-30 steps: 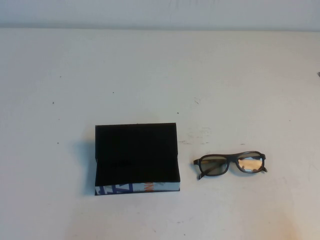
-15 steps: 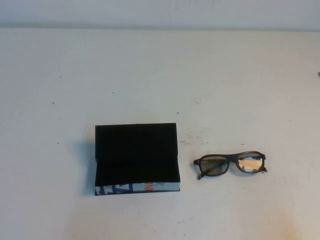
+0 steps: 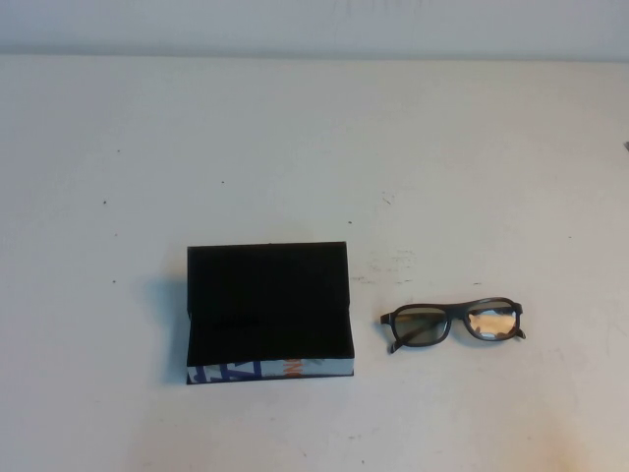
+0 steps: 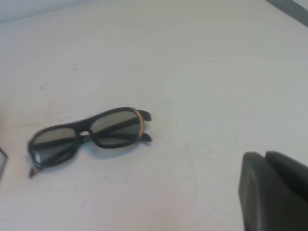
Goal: Return glasses to glasses case
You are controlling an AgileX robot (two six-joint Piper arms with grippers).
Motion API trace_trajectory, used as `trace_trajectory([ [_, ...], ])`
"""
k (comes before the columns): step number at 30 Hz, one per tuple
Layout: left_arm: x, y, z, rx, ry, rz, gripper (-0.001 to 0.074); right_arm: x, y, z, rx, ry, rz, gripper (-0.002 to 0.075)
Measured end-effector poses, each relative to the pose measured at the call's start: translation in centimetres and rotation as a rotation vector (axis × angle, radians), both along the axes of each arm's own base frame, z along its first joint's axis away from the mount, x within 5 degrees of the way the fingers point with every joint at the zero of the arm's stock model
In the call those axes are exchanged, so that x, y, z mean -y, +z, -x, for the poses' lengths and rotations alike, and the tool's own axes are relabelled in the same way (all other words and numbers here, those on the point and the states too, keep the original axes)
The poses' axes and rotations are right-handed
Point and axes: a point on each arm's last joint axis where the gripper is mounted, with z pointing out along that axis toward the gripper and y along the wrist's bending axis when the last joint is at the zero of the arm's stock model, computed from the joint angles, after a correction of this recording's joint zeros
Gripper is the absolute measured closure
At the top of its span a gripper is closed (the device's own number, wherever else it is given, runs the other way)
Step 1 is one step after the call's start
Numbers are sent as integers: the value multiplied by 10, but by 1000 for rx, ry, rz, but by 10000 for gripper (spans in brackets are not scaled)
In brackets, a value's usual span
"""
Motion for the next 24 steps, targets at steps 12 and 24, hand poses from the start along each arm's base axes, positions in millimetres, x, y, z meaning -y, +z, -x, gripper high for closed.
trace_trajectory([
  [12, 0, 0, 0, 0, 0, 0, 736, 2, 26, -4, 214, -102, -647, 740],
  [24, 0, 0, 0, 0, 0, 0, 736, -24, 56, -6, -93, 120, -602, 740],
])
